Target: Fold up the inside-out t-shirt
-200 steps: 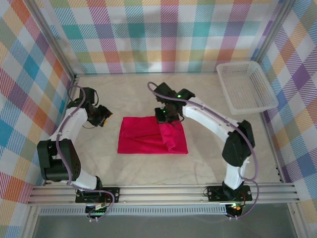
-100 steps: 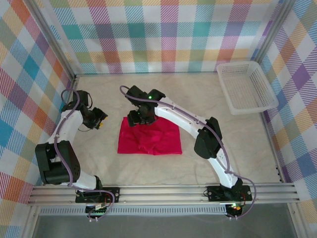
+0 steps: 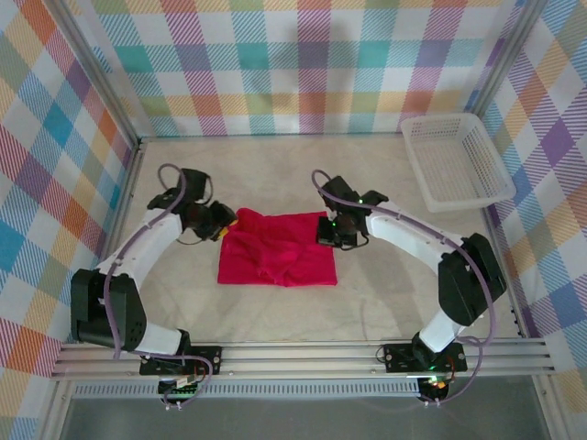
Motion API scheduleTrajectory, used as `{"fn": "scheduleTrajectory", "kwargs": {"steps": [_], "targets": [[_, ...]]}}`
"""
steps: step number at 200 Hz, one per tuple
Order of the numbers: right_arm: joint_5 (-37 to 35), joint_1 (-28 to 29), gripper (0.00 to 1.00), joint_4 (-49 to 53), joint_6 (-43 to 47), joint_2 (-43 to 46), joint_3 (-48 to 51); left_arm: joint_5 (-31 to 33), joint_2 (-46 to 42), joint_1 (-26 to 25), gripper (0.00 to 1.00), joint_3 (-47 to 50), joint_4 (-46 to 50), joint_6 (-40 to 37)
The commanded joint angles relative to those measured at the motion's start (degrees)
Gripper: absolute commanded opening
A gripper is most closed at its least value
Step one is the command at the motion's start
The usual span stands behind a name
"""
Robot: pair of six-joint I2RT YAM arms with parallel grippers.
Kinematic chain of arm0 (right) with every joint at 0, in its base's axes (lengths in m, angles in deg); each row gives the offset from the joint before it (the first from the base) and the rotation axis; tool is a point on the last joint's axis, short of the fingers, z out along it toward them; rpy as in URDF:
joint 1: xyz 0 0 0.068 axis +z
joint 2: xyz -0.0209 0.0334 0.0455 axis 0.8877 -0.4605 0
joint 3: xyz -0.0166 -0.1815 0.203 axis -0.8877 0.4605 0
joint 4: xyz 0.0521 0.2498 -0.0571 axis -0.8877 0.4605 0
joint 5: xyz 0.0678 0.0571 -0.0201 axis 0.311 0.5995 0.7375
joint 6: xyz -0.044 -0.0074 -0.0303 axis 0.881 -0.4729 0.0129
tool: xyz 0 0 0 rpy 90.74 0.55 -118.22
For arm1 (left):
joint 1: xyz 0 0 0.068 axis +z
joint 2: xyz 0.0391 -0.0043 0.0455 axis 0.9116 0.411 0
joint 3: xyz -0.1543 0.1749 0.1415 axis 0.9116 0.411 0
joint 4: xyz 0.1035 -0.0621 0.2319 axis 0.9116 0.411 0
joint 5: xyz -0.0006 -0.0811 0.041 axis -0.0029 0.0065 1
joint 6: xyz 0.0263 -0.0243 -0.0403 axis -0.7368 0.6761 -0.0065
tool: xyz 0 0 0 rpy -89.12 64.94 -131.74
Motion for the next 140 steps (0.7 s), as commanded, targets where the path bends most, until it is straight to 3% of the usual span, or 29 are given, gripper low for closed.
{"fn": "scheduleTrajectory", "kwargs": {"steps": [1, 33, 64, 108, 140], "targets": [[7.2, -0.3, 0.00, -12.0, -5.0, -1.8, 5.1, 7.2, -2.3, -8.1, 0.35, -2.4, -0.5, 5.9], [8.4, -1.0, 0.00, -17.8, -8.5, -6.2, 11.3, 8.6, -2.2, -20.0, 0.35, 3.2, -11.8, 15.1], [5.6, -2.3, 0.00, -15.8, -9.9, -8.4, 12.5, 5.2, 7.4, -25.6, 0.35, -1.0, -13.6, 14.4], [6.2, -3.3, 0.00, -13.5, -11.0, -11.9, 11.3, 3.4, 13.2, -26.5, 0.35, 2.0, -14.8, 13.7], [3.2, -3.3, 0.00, -11.5, -10.8, -11.3, 10.9, 3.4, 13.2, -22.4, 0.34, 6.9, -10.5, 10.0]]}}
